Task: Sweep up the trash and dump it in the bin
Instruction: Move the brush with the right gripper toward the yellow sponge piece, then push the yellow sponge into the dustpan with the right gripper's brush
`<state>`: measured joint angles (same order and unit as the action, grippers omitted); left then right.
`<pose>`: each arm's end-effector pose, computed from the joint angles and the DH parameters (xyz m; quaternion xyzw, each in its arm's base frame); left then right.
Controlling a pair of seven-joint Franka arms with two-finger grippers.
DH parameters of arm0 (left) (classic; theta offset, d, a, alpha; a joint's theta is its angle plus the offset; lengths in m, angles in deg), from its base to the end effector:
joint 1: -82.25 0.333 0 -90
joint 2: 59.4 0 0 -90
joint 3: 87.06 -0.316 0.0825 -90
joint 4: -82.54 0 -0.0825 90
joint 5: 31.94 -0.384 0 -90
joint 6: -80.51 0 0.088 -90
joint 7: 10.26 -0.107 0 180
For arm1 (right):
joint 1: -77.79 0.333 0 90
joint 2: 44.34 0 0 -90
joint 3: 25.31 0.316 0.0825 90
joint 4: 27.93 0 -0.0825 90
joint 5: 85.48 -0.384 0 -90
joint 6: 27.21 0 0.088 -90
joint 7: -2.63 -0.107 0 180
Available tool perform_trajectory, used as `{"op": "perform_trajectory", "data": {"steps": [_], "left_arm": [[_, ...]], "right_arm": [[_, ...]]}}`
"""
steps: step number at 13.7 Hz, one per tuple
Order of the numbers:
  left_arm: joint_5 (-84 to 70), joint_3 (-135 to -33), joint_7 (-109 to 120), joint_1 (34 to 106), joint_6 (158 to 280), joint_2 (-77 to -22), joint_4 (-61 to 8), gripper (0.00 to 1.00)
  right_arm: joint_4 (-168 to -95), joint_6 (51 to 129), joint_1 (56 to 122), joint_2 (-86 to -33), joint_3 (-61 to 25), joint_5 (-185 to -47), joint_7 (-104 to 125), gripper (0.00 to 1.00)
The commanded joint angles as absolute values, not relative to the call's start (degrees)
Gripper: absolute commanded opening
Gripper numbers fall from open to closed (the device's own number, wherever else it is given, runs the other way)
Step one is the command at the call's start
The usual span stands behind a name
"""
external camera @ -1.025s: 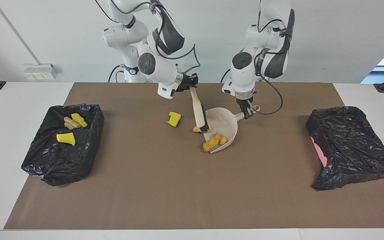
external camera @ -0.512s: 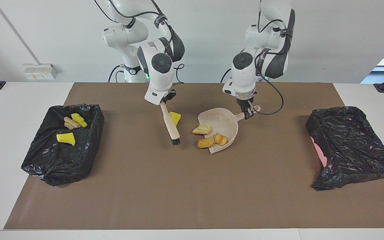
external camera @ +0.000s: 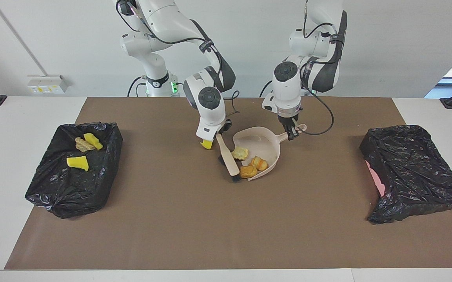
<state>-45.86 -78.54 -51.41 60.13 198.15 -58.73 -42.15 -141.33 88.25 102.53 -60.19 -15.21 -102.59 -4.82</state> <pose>0.4548 -0.2542 0.3766 -0.7652 0.6320 0.0758 0.0959 0.4654 0.3414 0.3157 -0.9695 -0.1542 0.1641 0.0970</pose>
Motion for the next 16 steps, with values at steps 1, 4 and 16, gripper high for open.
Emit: {"op": "perform_trajectory", "data": {"steps": [1, 4, 16], "left_arm": [[-46.6, -78.4, -51.7, 60.8, 200.1, -59.4, -43.4, 0.00], [-46.6, -78.4, -51.7, 61.0, 200.2, -59.4, -43.3, 0.00], [-46.6, -78.3, -53.7, 60.3, 201.6, -59.7, -44.4, 0.00]], "right_arm": [[-142.9, 87.2, 103.9, -57.5, -14.5, -111.6, -6.0, 0.00], [-144.6, 81.3, 103.3, -50.6, -15.1, -111.3, -13.7, 0.00], [-171.8, 80.2, 101.4, -32.3, -14.6, -90.0, -28.7, 0.00]]}}
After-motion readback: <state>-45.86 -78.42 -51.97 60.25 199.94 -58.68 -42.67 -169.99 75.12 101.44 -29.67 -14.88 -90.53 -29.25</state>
